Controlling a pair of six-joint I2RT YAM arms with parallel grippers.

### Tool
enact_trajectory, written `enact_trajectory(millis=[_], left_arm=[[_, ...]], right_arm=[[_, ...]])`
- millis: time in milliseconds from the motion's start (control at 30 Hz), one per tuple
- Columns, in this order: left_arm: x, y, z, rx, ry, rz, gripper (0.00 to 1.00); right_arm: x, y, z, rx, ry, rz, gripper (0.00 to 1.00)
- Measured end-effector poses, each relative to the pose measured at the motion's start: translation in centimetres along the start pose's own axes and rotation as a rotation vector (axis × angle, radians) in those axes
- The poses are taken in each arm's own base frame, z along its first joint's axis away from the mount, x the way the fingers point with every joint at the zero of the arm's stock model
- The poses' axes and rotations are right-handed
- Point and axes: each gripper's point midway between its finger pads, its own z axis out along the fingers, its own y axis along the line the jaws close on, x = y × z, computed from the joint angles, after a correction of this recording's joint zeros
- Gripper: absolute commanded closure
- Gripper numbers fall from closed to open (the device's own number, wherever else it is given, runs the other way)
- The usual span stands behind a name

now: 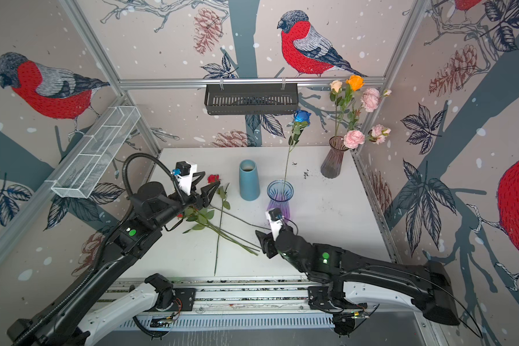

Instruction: Arrange the flowers into the vase

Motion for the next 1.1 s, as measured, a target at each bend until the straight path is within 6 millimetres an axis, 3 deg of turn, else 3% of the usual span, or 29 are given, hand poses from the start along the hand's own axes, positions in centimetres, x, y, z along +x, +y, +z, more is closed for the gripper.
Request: enact_trajectory(millis=[100, 267, 433, 567, 733, 967, 1100], left_arm=[[-0.3, 1.4, -0.8, -0.061, -0.037, -0.019, 0.31], [-1.3, 3.2, -1.8, -0.126, -0.094, -0.044, 0.31], [-1.5, 4.4, -1.9, -0.153, -0.111, -0.077, 0.31], [-1.5, 4.7, -1.9, -0.158, -0.112, -0.093, 0.31], [-1.6, 4.7, -1.8, -0.144, -0.122, -0.110, 0.31], [-1.6, 5.1, -1.9, -0.132, -0.124, -0.134, 0.32], [-1.6, 5.8, -2.0, -0.136, -0.136, -0.159, 0.32]], right_arm=[[0.4, 1.5, 4.2, -0.002, 0.090, 0.017, 0.39], [2.6, 2.2, 11.5, -0.049, 0.277, 0.091, 0.39], [2.7, 4.9, 17.0, -0.091, 0.363, 0.047, 0.38], [3.5, 4.2, 20.6, -0.021, 0.419, -0.055, 0.38], [4.9, 0.7, 22.7, 0.085, 0.491, -0.137, 0.40], [6.6, -2.1, 22.6, 0.131, 0.557, -0.180, 0.45], [7.9, -3.3, 22.4, 0.137, 0.582, -0.176, 0.56]])
